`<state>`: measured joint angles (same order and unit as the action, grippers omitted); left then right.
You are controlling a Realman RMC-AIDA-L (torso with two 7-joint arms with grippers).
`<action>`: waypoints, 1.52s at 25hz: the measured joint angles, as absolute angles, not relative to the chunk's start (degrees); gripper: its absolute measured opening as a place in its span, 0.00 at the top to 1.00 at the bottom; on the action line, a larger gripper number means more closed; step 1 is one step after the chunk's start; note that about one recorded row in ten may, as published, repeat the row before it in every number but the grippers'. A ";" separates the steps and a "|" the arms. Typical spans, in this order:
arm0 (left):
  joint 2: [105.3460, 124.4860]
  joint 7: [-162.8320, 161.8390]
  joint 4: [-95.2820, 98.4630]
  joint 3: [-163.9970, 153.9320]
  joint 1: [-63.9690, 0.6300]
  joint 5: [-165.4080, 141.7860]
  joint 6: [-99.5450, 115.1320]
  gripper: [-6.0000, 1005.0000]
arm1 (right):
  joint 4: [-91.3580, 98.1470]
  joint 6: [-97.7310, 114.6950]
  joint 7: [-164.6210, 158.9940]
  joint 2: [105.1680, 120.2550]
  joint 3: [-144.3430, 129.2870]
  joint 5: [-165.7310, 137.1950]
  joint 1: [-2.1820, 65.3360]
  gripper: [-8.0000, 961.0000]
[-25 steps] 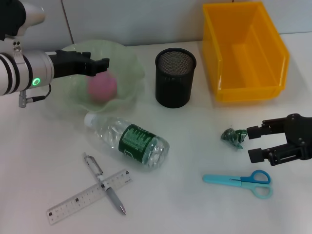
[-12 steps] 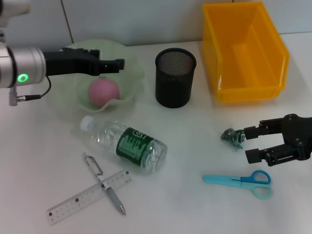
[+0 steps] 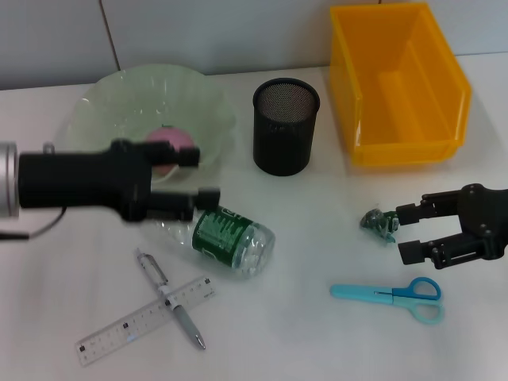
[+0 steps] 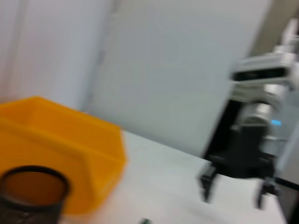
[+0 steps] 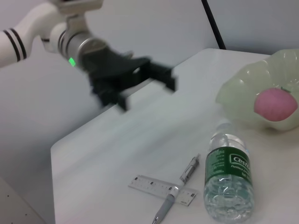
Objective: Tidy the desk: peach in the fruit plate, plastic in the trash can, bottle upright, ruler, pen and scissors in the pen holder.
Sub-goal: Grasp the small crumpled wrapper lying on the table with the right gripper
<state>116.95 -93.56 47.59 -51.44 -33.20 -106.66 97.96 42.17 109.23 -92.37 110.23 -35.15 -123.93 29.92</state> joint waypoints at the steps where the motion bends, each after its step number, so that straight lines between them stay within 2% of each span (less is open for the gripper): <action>1: 117.19 -91.62 47.34 -51.32 -32.43 -106.57 99.93 0.15 | 42.23 109.23 -92.37 110.27 -35.15 -123.89 29.90 0.15; 7: 118.29 -82.82 45.23 -51.05 -28.13 -103.76 102.87 0.16 | 42.29 109.27 -92.37 110.40 -35.15 -123.83 30.04 0.15; 15: 117.97 -82.10 43.46 -50.94 -28.13 -103.30 103.45 0.16 | 42.80 109.24 -91.81 111.06 -35.15 -123.79 30.21 0.15; 23: 117.79 -82.53 43.77 -51.41 -28.66 -104.30 103.80 0.16 | 43.80 109.19 -91.63 111.10 -34.89 -123.80 30.59 0.15; 31: 117.54 -81.75 43.88 -51.43 -29.10 -105.51 104.20 0.16 | 58.63 109.55 -101.82 113.19 -37.72 -124.20 31.13 0.15; 38: 117.50 -81.69 43.88 -51.42 -29.22 -105.66 104.38 0.16 | 69.08 109.51 -116.15 113.09 -48.95 -130.90 35.68 0.15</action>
<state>117.50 -81.69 43.88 -51.42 -29.22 -105.67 104.38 69.08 109.51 -116.15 113.09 -48.95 -130.90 35.68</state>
